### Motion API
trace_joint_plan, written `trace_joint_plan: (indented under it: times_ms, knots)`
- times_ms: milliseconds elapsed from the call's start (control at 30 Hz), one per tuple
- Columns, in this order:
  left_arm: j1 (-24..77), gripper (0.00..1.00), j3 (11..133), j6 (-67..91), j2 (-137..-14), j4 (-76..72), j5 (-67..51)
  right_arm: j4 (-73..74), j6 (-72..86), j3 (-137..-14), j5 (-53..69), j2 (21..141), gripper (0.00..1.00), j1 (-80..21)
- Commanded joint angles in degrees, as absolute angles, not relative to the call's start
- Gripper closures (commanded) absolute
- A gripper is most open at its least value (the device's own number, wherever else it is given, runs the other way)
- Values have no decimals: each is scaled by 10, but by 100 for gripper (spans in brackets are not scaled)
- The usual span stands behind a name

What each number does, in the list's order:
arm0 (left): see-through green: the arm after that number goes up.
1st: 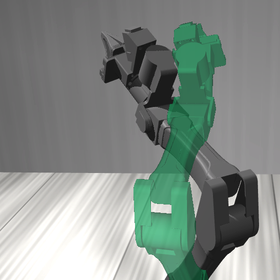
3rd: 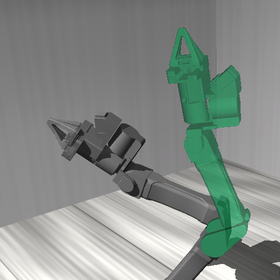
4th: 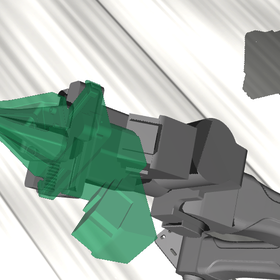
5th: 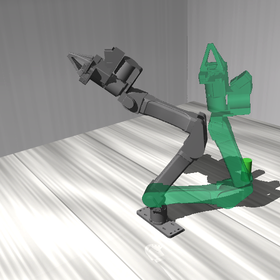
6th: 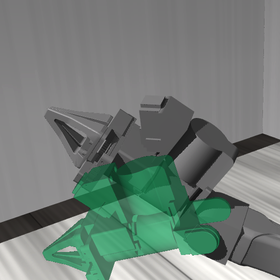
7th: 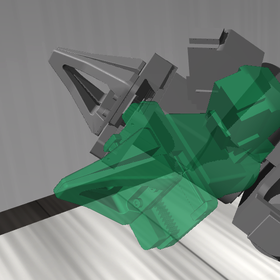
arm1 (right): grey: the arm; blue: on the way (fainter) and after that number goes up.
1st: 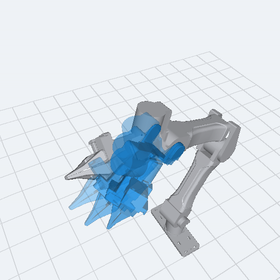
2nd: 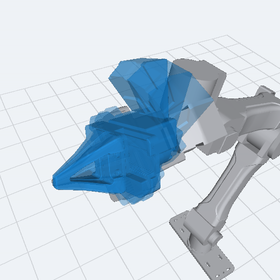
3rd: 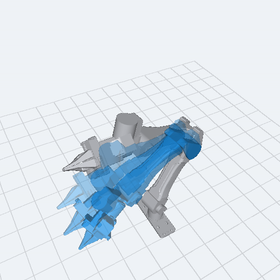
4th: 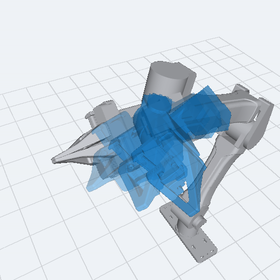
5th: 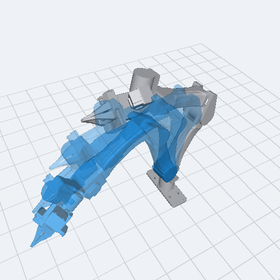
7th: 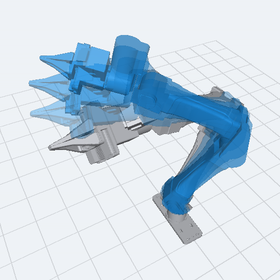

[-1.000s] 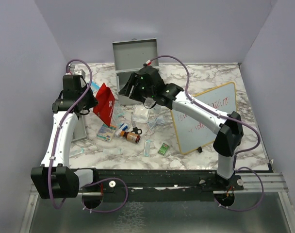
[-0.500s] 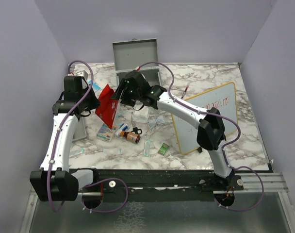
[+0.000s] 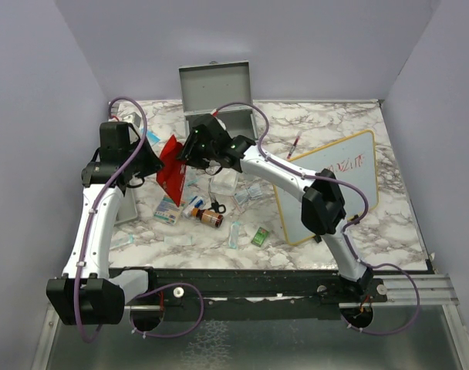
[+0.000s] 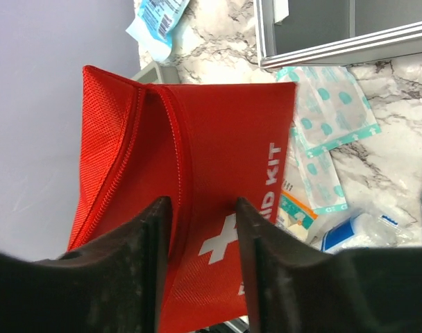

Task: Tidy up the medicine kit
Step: Pick up the medicine pouch from the center of the board.

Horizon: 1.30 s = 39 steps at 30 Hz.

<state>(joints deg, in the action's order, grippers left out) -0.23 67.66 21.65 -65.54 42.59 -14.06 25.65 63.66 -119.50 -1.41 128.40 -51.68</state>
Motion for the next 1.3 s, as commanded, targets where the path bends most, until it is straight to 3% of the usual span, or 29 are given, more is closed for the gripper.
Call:
trace_joint_plan:
  times_ms: [0,33,133,200,267,533,800,1267]
  knots:
    - [-1,100,669,226,-643,428,-181,265,640,-1209,-22,1299,58,-521]
    - [-1,100,669,227,-642,428,-185,265,637,-1207,-22,1297,64,-521]
    - [-1,100,678,222,-643,428,-213,260,624,-1193,-24,1280,92,-521]
    - [-1,87,683,221,-645,429,-232,251,608,-1172,-32,1257,99,-521]
    - [-1,72,687,225,-647,430,-246,241,597,-1140,-42,1225,100,-520]
    - [-1,39,704,237,-644,427,-285,182,519,-1020,-65,1111,99,-518]
    - [-1,31,653,284,-668,344,-425,178,504,-1001,-76,1074,100,-519]
    - [17,20,632,317,-670,296,-432,186,510,-1023,-85,1097,100,-518]
